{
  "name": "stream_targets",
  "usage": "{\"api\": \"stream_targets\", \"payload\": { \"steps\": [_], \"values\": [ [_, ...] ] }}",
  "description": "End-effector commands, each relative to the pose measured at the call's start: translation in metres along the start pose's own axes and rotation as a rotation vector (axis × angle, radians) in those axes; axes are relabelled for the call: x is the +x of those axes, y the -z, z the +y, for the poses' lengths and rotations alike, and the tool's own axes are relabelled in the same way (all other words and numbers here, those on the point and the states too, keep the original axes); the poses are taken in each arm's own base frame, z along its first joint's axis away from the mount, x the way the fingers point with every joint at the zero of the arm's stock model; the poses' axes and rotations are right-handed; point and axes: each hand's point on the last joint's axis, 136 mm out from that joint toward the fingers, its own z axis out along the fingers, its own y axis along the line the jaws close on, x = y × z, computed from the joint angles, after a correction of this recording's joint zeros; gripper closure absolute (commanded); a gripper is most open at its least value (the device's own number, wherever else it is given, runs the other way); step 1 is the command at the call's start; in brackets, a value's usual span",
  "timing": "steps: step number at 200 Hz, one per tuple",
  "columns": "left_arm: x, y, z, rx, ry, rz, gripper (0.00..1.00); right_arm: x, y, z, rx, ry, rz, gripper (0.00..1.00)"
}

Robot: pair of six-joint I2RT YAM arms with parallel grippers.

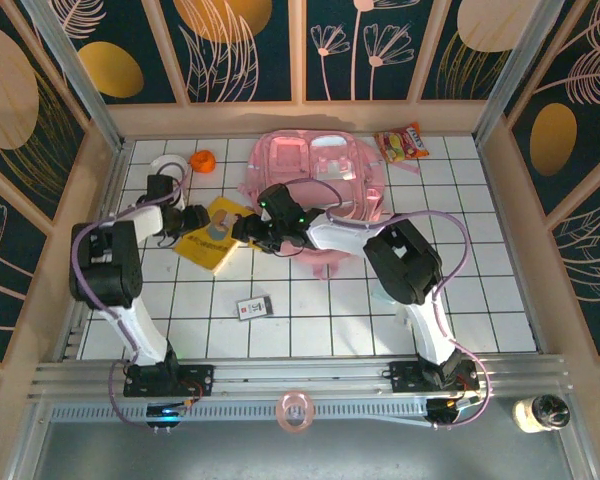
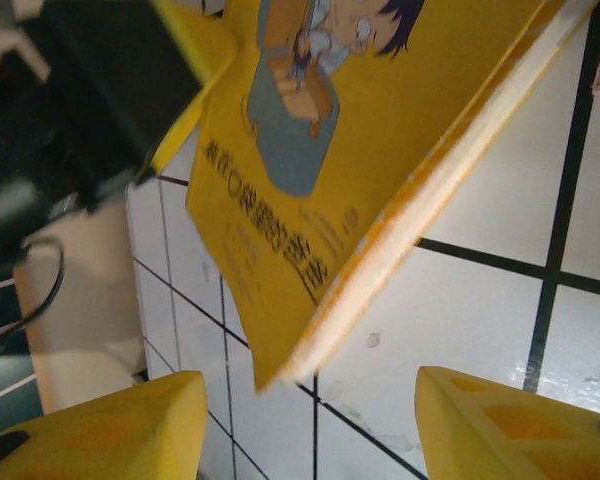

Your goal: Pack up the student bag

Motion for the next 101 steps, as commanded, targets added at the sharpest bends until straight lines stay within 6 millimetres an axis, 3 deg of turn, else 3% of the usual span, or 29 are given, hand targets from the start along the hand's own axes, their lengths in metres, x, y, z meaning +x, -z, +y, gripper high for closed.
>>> {"api": "stream_targets", "payload": {
  "steps": [1, 29, 56, 74, 101],
  "values": [
    [0.029, 0.025, -0.011, 0.085, 0.061, 0.010, 0.45, -0.007, -0.002, -0.009, 0.063, 0.044, -0.013, 0.43],
    [0.058, 0.048, -0.023, 0.175, 0.099, 0.012, 0.46, -0.009, -0.006, -0.015, 0.107, 0.071, -0.008, 0.43],
    [0.050, 0.065, -0.011, 0.088, 0.083, -0.063, 0.38, -0.012, -0.003, -0.021, 0.164, 0.102, -0.017, 0.42],
    [0.041, 0.062, -0.002, 0.050, 0.094, -0.082, 0.36, -0.009, -0.003, -0.024, 0.192, 0.122, -0.002, 0.42],
    [0.034, 0.041, -0.001, 0.063, 0.115, -0.030, 0.38, 0.003, -0.008, -0.025, 0.215, 0.152, 0.044, 0.43]
  ]
}}
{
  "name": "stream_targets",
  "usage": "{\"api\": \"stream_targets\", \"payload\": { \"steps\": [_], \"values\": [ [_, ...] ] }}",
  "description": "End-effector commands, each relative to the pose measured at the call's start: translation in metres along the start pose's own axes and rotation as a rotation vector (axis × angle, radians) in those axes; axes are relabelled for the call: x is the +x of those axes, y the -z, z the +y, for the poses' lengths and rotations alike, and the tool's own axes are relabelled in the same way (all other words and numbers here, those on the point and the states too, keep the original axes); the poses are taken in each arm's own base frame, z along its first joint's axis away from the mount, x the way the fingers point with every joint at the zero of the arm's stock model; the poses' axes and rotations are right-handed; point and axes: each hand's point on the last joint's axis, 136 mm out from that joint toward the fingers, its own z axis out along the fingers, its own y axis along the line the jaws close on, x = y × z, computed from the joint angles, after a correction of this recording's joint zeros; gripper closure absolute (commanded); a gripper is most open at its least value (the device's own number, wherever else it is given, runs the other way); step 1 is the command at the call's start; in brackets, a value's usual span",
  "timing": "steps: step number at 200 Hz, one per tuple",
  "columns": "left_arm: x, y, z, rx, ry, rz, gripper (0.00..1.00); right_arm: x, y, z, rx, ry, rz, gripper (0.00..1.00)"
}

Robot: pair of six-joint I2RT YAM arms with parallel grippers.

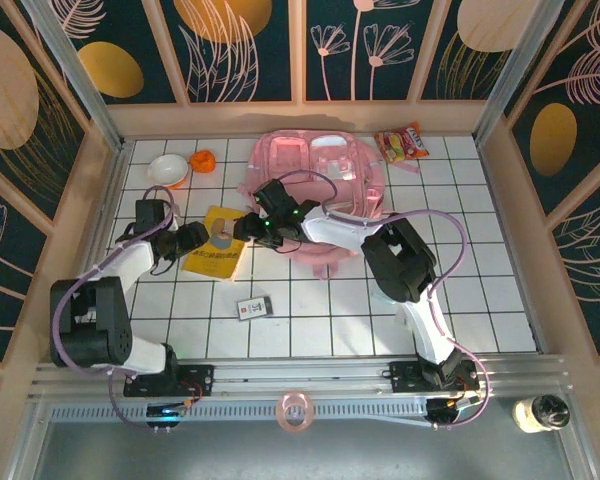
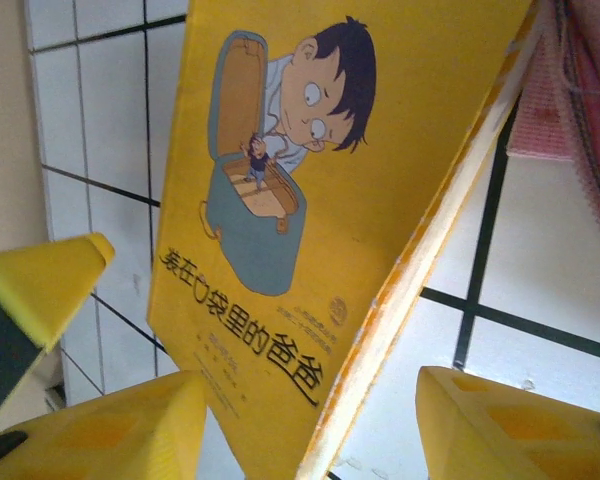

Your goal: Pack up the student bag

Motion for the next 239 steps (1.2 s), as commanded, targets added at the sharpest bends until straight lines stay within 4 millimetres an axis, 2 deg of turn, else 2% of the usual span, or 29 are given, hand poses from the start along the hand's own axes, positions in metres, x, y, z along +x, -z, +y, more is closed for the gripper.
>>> {"api": "stream_targets", "payload": {
  "steps": [1, 46, 87, 122, 154, 181, 214, 239],
  "values": [
    [-0.011, -0.015, 0.004, -0.009, 0.028, 0.020, 0.38, 0.013, -0.010, -0.009, 0.069, 0.049, 0.046, 0.43],
    [-0.004, -0.033, 0.010, -0.012, 0.022, 0.067, 0.42, 0.025, -0.029, -0.008, 0.057, 0.058, 0.111, 0.43],
    [0.013, -0.033, 0.007, 0.032, 0.017, 0.114, 0.44, 0.031, -0.047, -0.010, 0.063, 0.065, 0.162, 0.46],
    [0.028, -0.022, -0.007, 0.118, 0.035, 0.149, 0.44, 0.031, -0.061, -0.010, 0.056, 0.078, 0.191, 0.65],
    [0.047, -0.013, -0.023, 0.225, 0.058, 0.205, 0.46, 0.032, -0.065, -0.008, 0.042, 0.092, 0.205, 0.74],
    [0.049, 0.005, -0.044, 0.334, 0.065, 0.202, 0.46, 0.034, -0.067, -0.006, 0.025, 0.094, 0.217, 0.77],
    [0.037, 0.029, -0.071, 0.452, 0.053, 0.166, 0.46, 0.035, -0.064, 0.002, -0.010, 0.099, 0.213, 0.79],
    [0.034, 0.035, -0.078, 0.496, 0.048, 0.148, 0.46, 0.035, -0.060, 0.006, -0.033, 0.097, 0.208, 0.80]
  ]
}}
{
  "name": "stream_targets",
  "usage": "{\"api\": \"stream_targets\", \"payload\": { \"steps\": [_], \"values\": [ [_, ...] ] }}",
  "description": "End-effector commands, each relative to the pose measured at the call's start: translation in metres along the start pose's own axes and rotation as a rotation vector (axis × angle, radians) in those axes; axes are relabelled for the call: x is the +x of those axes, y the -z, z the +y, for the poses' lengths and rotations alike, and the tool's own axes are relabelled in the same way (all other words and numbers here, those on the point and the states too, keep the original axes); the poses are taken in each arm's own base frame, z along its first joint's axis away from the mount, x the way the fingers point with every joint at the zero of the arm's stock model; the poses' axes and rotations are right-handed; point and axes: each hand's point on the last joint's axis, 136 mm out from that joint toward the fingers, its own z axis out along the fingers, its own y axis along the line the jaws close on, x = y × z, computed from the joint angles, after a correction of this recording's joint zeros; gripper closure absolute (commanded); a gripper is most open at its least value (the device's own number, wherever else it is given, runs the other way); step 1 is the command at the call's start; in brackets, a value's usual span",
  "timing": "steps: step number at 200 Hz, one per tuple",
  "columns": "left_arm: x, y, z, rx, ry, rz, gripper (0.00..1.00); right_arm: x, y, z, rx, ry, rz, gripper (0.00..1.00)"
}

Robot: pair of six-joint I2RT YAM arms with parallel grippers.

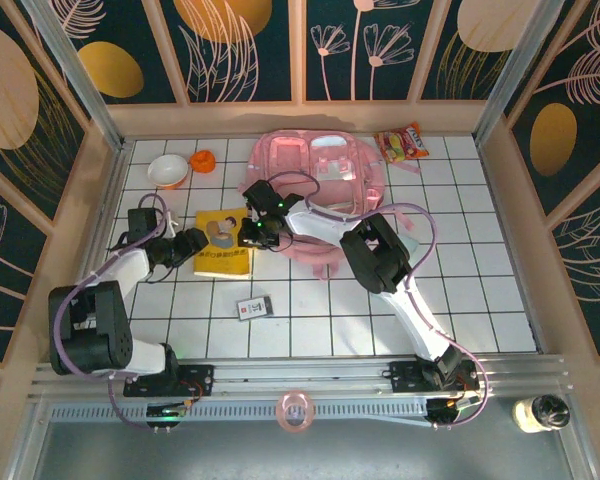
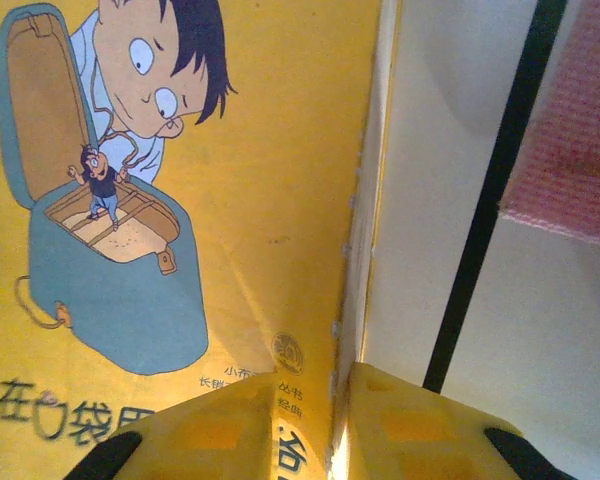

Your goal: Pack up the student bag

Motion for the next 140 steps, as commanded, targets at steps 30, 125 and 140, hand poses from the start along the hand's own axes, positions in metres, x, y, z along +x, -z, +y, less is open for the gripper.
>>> {"api": "stream_targets", "payload": {
  "steps": [30, 125, 140],
  "values": [
    [0.026, -0.003, -0.042, 0.230, -0.011, 0.123, 0.50, 0.024, -0.013, 0.034, -0.128, 0.067, 0.049, 0.80],
    [-0.010, 0.023, -0.034, 0.038, -0.111, -0.057, 1.00, -0.001, 0.046, 0.054, -0.180, 0.080, -0.132, 0.61],
    [-0.022, 0.042, -0.048, 0.042, -0.163, -0.133, 1.00, -0.008, 0.072, 0.061, -0.198, 0.089, -0.199, 0.54]
  ]
}}
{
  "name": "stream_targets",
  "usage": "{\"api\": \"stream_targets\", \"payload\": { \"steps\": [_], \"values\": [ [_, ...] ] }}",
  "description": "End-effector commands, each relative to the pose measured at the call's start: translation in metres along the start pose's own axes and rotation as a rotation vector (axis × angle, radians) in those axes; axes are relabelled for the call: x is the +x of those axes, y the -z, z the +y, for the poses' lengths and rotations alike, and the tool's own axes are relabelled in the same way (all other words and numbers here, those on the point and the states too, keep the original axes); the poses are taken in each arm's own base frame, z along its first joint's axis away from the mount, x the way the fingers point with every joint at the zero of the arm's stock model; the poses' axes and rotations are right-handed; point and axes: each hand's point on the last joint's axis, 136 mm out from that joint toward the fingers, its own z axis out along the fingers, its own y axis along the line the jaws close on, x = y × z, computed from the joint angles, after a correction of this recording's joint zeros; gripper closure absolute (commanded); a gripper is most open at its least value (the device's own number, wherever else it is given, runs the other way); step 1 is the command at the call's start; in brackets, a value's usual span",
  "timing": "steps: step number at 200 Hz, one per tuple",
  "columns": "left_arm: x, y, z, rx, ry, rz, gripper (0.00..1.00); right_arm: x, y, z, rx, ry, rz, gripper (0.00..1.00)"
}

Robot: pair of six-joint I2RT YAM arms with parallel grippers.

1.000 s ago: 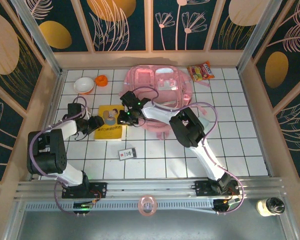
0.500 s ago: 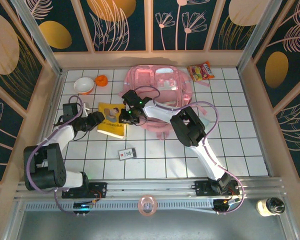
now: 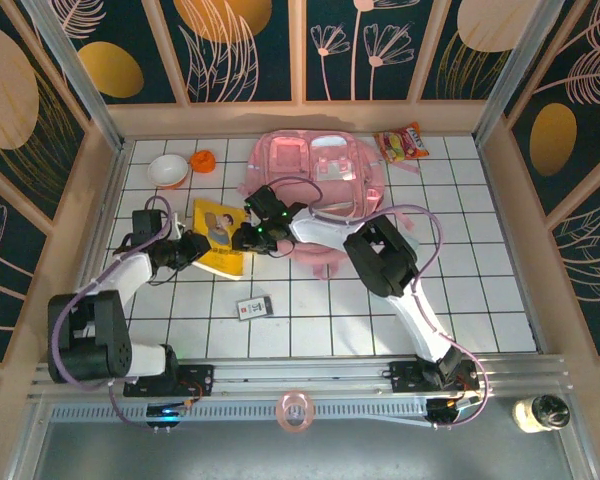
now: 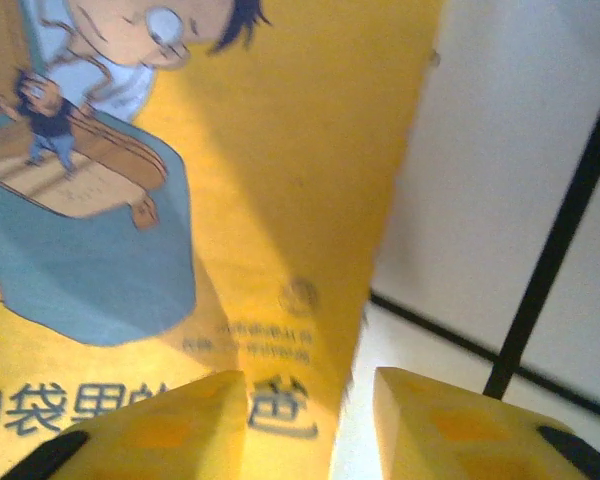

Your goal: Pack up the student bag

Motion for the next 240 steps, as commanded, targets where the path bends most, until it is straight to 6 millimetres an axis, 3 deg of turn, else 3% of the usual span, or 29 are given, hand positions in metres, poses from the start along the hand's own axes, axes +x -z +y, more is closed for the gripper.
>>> {"api": "stream_targets", "payload": {
  "steps": [1, 20, 46, 76, 96, 120, 142, 163, 184, 216, 240],
  "values": [
    [-0.035, 0.035, -0.031, 0.006, -0.135, -0.155, 1.00, -0.026, 0.056, 0.050, -0.102, 0.068, -0.158, 0.53],
    [-0.047, 0.063, -0.062, 0.075, -0.233, -0.248, 1.00, -0.036, 0.092, 0.059, -0.126, 0.099, -0.259, 0.48],
    [-0.053, 0.102, -0.120, 0.264, -0.396, -0.342, 1.00, -0.047, 0.152, 0.068, -0.153, 0.154, -0.438, 0.47],
    [-0.040, 0.137, -0.182, 0.550, -0.523, -0.351, 1.00, -0.051, 0.226, 0.073, -0.151, 0.290, -0.685, 0.44],
    [-0.030, 0.156, -0.211, 0.703, -0.594, -0.359, 1.00, -0.042, 0.262, 0.077, -0.186, 0.413, -0.773, 0.40],
    [-0.013, 0.174, -0.237, 0.858, -0.677, -0.347, 1.00, -0.029, 0.296, 0.081, -0.284, 0.519, -0.822, 0.21],
    [0.001, 0.184, -0.253, 0.941, -0.736, -0.331, 1.00, -0.017, 0.312, 0.089, -0.408, 0.568, -0.793, 0.19],
    [0.009, 0.190, -0.264, 0.998, -0.752, -0.324, 1.00, -0.005, 0.321, 0.106, -0.522, 0.622, -0.759, 0.08],
    [0.011, 0.194, -0.270, 1.030, -0.751, -0.330, 1.00, 0.007, 0.330, 0.122, -0.642, 0.670, -0.738, 0.07],
    [0.017, 0.198, -0.278, 1.074, -0.756, -0.319, 1.00, 0.010, 0.334, 0.132, -0.739, 0.683, -0.707, 0.07],
    [0.010, 0.193, -0.276, 1.044, -0.737, -0.345, 1.00, 0.014, 0.332, 0.135, -0.773, 0.696, -0.673, 0.04]
  ]
}}
